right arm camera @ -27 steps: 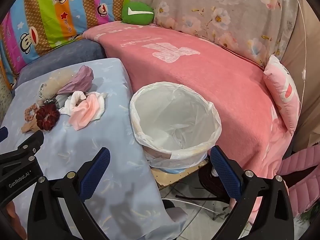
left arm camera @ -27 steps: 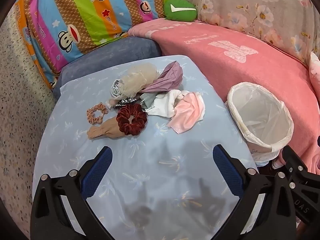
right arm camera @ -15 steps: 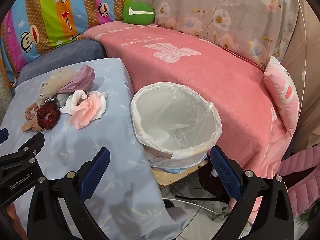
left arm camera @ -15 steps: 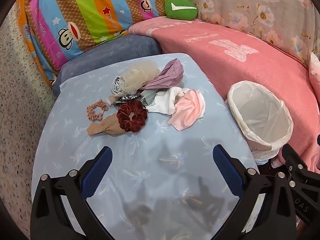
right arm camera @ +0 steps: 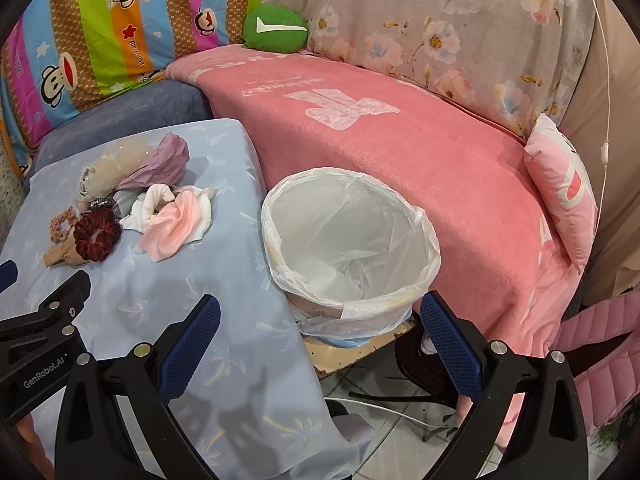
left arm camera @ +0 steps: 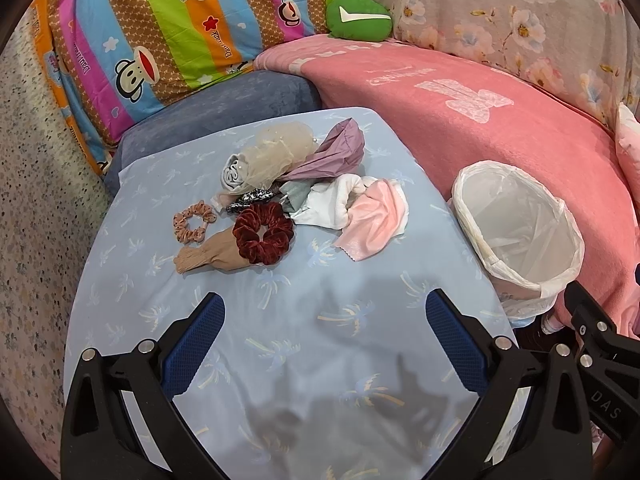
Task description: Collect trash
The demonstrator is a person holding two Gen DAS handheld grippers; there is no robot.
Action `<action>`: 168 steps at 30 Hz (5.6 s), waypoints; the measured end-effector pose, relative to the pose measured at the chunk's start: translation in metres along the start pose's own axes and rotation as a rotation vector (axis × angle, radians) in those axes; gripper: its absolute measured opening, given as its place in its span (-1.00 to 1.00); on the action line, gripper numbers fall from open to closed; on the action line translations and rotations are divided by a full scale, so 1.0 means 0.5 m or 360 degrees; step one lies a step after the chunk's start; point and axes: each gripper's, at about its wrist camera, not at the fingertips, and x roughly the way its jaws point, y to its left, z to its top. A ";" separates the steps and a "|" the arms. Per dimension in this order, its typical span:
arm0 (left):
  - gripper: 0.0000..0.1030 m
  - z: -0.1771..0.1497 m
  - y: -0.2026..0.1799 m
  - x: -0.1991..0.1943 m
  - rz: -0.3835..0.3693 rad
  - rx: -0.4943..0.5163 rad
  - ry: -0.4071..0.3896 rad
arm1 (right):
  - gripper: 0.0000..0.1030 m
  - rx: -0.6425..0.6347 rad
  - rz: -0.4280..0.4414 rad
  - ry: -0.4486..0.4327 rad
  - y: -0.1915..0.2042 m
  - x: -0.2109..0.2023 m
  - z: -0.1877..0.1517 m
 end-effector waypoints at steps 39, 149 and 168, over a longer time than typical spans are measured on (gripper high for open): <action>0.87 0.003 0.007 -0.004 -0.0003 -0.0007 -0.0019 | 0.88 0.0006 -0.0009 -0.0007 -0.009 -0.005 0.013; 0.62 0.019 0.344 0.308 -0.0234 -0.0270 0.0195 | 0.08 0.0014 0.0621 0.0202 0.463 0.262 0.076; -0.69 0.014 0.339 0.314 -0.0443 -0.0305 0.0254 | -0.90 -0.0089 0.0789 0.0218 0.517 0.257 0.051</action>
